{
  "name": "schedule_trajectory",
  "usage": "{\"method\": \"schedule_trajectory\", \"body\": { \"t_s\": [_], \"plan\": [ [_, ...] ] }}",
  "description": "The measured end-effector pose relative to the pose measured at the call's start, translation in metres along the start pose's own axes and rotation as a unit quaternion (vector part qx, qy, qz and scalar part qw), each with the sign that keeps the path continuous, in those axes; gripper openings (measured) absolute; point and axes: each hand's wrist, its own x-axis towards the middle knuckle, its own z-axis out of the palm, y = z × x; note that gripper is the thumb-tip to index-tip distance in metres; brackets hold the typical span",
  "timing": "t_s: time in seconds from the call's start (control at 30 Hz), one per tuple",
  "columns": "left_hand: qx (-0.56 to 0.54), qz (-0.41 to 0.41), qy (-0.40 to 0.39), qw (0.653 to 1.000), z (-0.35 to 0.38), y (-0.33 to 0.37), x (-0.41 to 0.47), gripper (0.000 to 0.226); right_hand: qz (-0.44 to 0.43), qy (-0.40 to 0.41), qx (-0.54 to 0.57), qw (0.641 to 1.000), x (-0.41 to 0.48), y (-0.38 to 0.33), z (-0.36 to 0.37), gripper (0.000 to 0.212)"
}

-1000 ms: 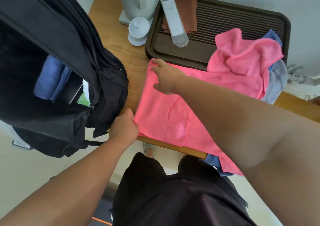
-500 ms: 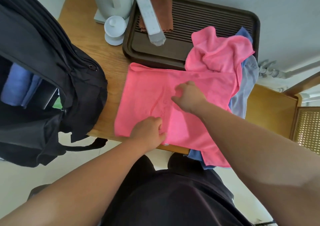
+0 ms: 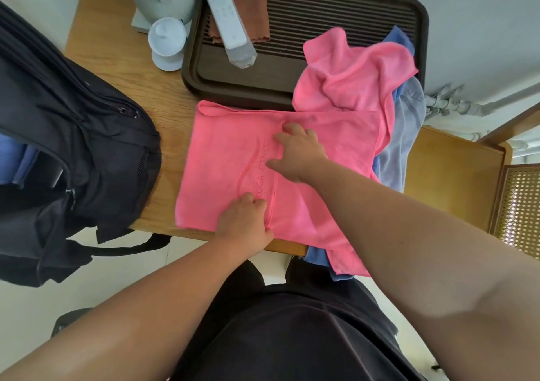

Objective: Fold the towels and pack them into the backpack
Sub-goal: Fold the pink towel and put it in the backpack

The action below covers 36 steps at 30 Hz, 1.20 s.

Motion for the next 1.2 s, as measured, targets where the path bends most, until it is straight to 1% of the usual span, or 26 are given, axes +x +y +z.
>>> {"method": "schedule_trajectory", "body": {
  "t_s": [0.1, 0.17, 0.27, 0.33, 0.47, 0.53, 0.63, 0.77, 0.83, 0.87, 0.93, 1.0, 1.1, 1.2],
  "plan": [
    [-0.033, 0.001, 0.001, 0.999, -0.005, -0.001, 0.000, 0.024, 0.000, 0.012, 0.038, 0.999, 0.006, -0.001, 0.002, 0.075],
    [-0.069, -0.004, -0.006, 0.998, -0.010, -0.003, 0.001, 0.024, -0.009, 0.021, 0.074, 0.997, 0.008, 0.000, 0.006, 0.072],
    [-0.140, -0.021, -0.025, 0.990, -0.018, -0.007, 0.000, 0.021, -0.037, 0.048, 0.169, 0.984, 0.002, 0.001, 0.006, 0.053],
    [-0.185, -0.016, -0.028, 0.982, -0.026, -0.008, -0.001, 0.023, -0.054, 0.089, 0.229, 0.968, -0.006, -0.002, 0.001, 0.039],
    [-0.232, 0.048, -0.041, 0.971, -0.052, 0.007, -0.003, 0.029, -0.050, 0.172, 0.303, 0.936, -0.025, -0.004, -0.022, 0.030],
    [-0.226, 0.083, -0.047, 0.969, -0.062, 0.023, -0.003, 0.030, -0.046, 0.215, 0.315, 0.923, -0.035, 0.002, -0.033, 0.025],
    [-0.208, 0.126, -0.059, 0.968, -0.066, 0.053, 0.003, 0.025, -0.038, 0.265, 0.323, 0.908, -0.049, 0.021, -0.045, 0.018],
    [-0.174, 0.164, -0.097, 0.966, -0.053, 0.091, 0.013, 0.030, -0.002, 0.300, 0.323, 0.898, -0.061, 0.057, -0.046, 0.020],
    [-0.161, 0.174, -0.117, 0.964, -0.041, 0.104, 0.019, 0.032, 0.007, 0.290, 0.315, 0.904, -0.063, 0.073, -0.041, 0.023],
    [-0.156, 0.174, -0.123, 0.964, -0.035, 0.109, 0.021, 0.032, 0.013, 0.277, 0.300, 0.913, -0.063, 0.080, -0.038, 0.026],
    [-0.153, 0.166, -0.129, 0.966, -0.023, 0.113, 0.025, 0.028, 0.022, 0.240, 0.261, 0.935, -0.060, 0.092, -0.031, 0.037],
    [-0.154, 0.152, -0.130, 0.968, -0.013, 0.114, 0.028, 0.021, 0.023, 0.209, 0.245, 0.946, -0.059, 0.098, -0.026, 0.040],
    [-0.158, 0.137, -0.136, 0.969, -0.010, 0.114, 0.031, 0.022, 0.010, 0.212, 0.246, 0.946, -0.060, 0.099, -0.026, 0.041],
    [-0.183, 0.153, -0.135, 0.962, -0.022, 0.118, 0.028, 0.032, -0.003, 0.256, 0.267, 0.929, -0.067, 0.097, -0.031, 0.036]
  ]
}}
